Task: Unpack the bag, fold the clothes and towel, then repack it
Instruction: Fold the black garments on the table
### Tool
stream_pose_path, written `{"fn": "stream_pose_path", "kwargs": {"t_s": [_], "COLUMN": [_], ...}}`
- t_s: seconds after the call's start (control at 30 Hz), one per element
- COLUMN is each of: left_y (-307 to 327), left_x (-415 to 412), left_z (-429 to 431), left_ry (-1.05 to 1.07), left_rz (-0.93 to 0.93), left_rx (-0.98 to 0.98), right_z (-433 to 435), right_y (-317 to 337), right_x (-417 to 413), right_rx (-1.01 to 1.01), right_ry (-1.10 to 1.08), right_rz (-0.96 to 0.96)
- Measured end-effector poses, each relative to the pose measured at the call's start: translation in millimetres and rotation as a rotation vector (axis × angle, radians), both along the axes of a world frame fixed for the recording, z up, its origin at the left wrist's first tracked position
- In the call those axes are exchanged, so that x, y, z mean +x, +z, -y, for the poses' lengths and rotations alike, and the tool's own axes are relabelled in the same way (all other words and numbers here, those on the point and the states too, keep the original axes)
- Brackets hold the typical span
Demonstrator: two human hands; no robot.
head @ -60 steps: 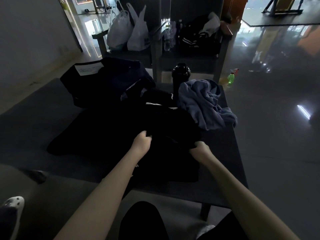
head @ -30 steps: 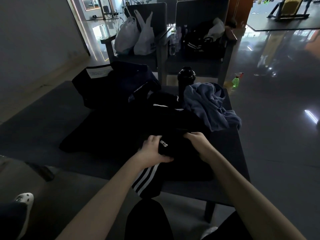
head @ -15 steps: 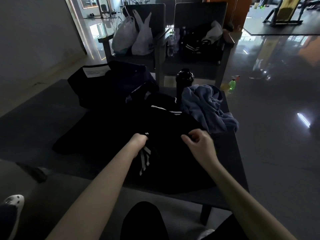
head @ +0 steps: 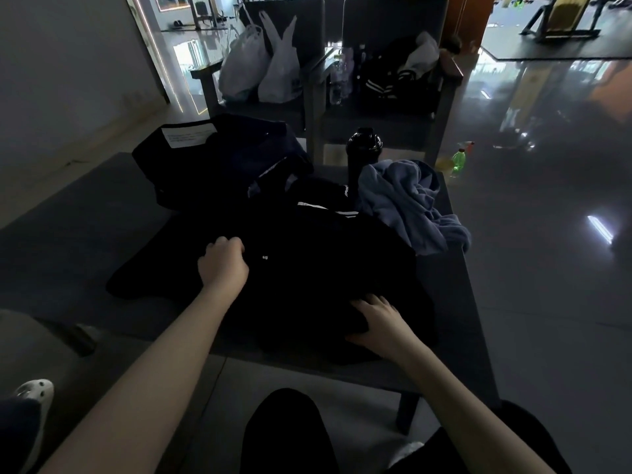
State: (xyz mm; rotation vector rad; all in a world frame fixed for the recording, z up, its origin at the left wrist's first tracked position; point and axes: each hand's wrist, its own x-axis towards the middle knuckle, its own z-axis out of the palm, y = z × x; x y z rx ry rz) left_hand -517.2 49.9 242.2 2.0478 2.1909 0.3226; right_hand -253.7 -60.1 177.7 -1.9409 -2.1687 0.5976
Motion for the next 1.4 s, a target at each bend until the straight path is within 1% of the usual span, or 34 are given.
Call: {"fn": "stream_pose_path", "kwargs": {"t_s": [0.07, 0.1, 0.13, 0.2, 0.23, 0.3, 0.33, 0.37, 0.43, 0.47, 0.5, 0.53, 0.6, 0.73, 0.77, 0.8, 0.87, 0.9, 0.93, 0.97, 1.0, 1.03, 1.1, 1.13, 1.2, 1.27, 1.3, 1.33, 1.4], "left_y": [-0.7, -0.9, -1.7, -4.7, -7.0, -10.2, -12.2, -14.3, -18.4, -21.1, -21.9, -20.5, -14.1, 7.7, 12.7, 17.2, 23.5, 24.7, 24.7, 24.5, 24.0, 23.9, 24.4, 24.3, 22.3, 19.6, 18.9, 18.9, 20.8], "left_x": [10.3, 17.8, 26.2, 45.7, 54.3, 66.5, 69.3, 70.6, 72.4, 73.6, 75.8, 79.2, 88.0, 102.2, 102.9, 102.2, 100.3, 99.8, 99.6, 99.9, 100.7, 102.6, 107.4, 109.9, 115.4, 121.0, 123.4, 124.9, 125.0], "left_z": [10.5, 16.7, 22.7, 34.4, 40.1, 50.1, 53.8, 56.4, 62.0, 64.6, 67.0, 69.9, 74.8, 79.5, 79.3, 79.4, 79.6, 80.1, 81.0, 82.2, 83.6, 85.2, 88.1, 89.2, 91.2, 95.4, 98.4, 100.8, 102.2], "left_ry": [-0.135, -0.235, -0.337, -0.511, -0.568, -0.593, -0.596, -0.612, -0.644, -0.650, -0.631, -0.596, -0.556, -0.589, -0.586, -0.594, -0.631, -0.646, -0.656, -0.667, -0.678, -0.690, -0.718, -0.725, -0.736, -0.765, -0.780, -0.788, -0.793], "left_rz": [0.049, 0.089, 0.127, 0.142, 0.132, 0.161, 0.172, 0.157, 0.094, 0.110, 0.188, 0.315, 0.534, 0.723, 0.778, 0.817, 0.836, 0.823, 0.801, 0.784, 0.772, 0.769, 0.768, 0.762, 0.740, 0.702, 0.687, 0.678, 0.673], "left_rx": [0.113, 0.132, 0.095, -0.137, -0.278, -0.548, -0.632, -0.657, -0.576, -0.516, -0.481, -0.466, -0.444, -0.318, -0.310, -0.313, -0.317, -0.318, -0.317, -0.312, -0.306, -0.298, -0.275, -0.264, -0.262, -0.258, -0.251, -0.256, -0.294], "right_z": [0.0, 0.6, 1.5, 3.4, 4.7, 7.0, 8.6, 9.4, 10.4, 10.4, 9.5, 9.1, 9.9, 12.5, 11.6, 10.1, 8.4, 9.3, 11.0, 12.1, 13.2, 14.1, 15.5, 17.7, 20.1, 21.5, 20.0, 21.0, 21.5], "right_y": [0.8, 1.2, 1.2, -0.1, 0.0, 4.0, 9.2, 14.3, 24.2, 29.9, 35.2, 41.0, 52.2, 64.8, 64.1, 63.3, 60.8, 62.6, 66.9, 71.7, 78.0, 85.1, 95.5, 100.8, 106.3, 107.6, 106.2, 108.5, 108.4], "right_x": [7.2, 9.1, 9.4, 8.8, 9.1, 12.4, 14.7, 17.1, 20.7, 21.5, 22.2, 22.6, 20.8, 22.1, 25.1, 28.9, 37.5, 40.0, 41.1, 41.2, 40.7, 39.9, 36.2, 33.7, 29.8, 25.9, 25.9, 25.0, 26.2], "right_rx": [-0.033, -0.026, -0.001, 0.057, 0.070, 0.075, 0.070, 0.055, 0.016, 0.010, 0.013, 0.019, 0.051, 0.118, 0.107, 0.084, 0.033, 0.011, -0.005, -0.031, -0.052, -0.089, -0.248, -0.333, -0.440, -0.448, -0.410, -0.373, -0.291], "right_ry": [0.058, 0.066, 0.066, 0.044, 0.009, -0.105, -0.167, -0.222, -0.325, -0.373, -0.409, -0.427, -0.408, -0.382, -0.401, -0.433, -0.503, -0.544, -0.590, -0.624, -0.646, -0.669, -0.711, -0.707, -0.647, -0.599, -0.588, -0.591, -0.629], "right_rz": [-0.045, -0.042, -0.023, -0.027, -0.096, -0.309, -0.391, -0.442, -0.565, -0.640, -0.705, -0.759, -0.825, -0.946, -0.926, -0.837, -0.493, -0.350, -0.280, -0.279, -0.330, -0.431, -0.681, -0.787, -0.963, -1.201, -1.286, -1.335, -1.374]}}
